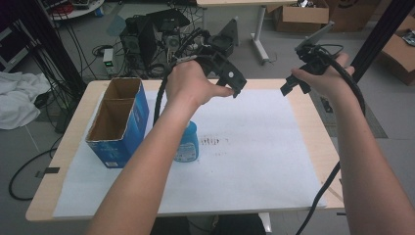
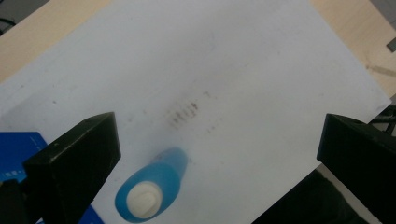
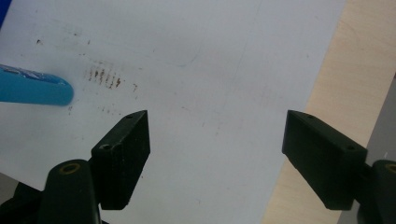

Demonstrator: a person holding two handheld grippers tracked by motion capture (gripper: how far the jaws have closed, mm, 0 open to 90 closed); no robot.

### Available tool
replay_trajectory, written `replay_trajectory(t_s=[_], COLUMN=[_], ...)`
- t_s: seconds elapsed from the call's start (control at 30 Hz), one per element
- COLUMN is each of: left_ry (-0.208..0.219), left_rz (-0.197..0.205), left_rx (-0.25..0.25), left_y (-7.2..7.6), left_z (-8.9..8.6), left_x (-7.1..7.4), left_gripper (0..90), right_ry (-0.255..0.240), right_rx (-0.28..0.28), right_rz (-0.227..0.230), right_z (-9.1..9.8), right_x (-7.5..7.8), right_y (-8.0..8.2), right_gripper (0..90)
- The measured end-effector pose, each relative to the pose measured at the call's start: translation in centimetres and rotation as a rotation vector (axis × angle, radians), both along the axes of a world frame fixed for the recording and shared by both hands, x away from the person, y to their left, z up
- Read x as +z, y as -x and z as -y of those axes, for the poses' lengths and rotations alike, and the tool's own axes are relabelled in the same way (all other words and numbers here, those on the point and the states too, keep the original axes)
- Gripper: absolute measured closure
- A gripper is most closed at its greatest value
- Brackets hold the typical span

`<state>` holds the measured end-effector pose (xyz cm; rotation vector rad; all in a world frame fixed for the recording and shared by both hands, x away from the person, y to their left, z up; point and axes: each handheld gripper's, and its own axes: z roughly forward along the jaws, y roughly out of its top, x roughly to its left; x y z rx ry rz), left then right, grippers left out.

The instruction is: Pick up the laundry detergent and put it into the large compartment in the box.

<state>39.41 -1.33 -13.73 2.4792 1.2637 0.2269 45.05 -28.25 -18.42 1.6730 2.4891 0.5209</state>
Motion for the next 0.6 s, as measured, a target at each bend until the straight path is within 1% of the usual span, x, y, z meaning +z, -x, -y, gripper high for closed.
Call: replay_trajectory(t_s=[0.07, 0.13, 0.33, 0.47, 0.53, 0.6], left_ry=[-0.013, -0.033, -0.047, -0.044, -0.045, -0.058], left_rz=[0.007, 0.005, -0.003, -0.005, -0.004, -0.005], left_rx=[-0.015, -0.012, -0.014, -0.033, -0.033, -0.042], left_y=[0.1, 0.0, -0.1, -0.1, -0.1, -0.1], left_z=[-0.5, -1.1, -3.1, -4.2, -4.5, -4.9], left_x=[-0.1, -0.4, -1.3, -1.9, -2.3, -2.7], left_gripper=[0.1, 0.1, 0.1, 0.1, 0.1, 0.1], right_ry=[-0.002, -0.005, -0.005, -0.008, -0.006, -0.01], right_rx=[0.001, -0.002, -0.004, -0.008, -0.008, -0.008], right_rz=[-0.003, -0.005, -0.005, -0.004, -0.007, -0.007], right_z=[0.1, 0.1, 0.4, 0.5, 0.5, 0.5], right_x=[-0.2, -0.3, -0.6, -0.7, -0.9, -1.0], right_y=[0.0, -0.1, -0.1, -0.1, -0.1, -0.1], right_gripper=[23.6, 23.6, 23.6, 23.6, 23.6, 23.6])
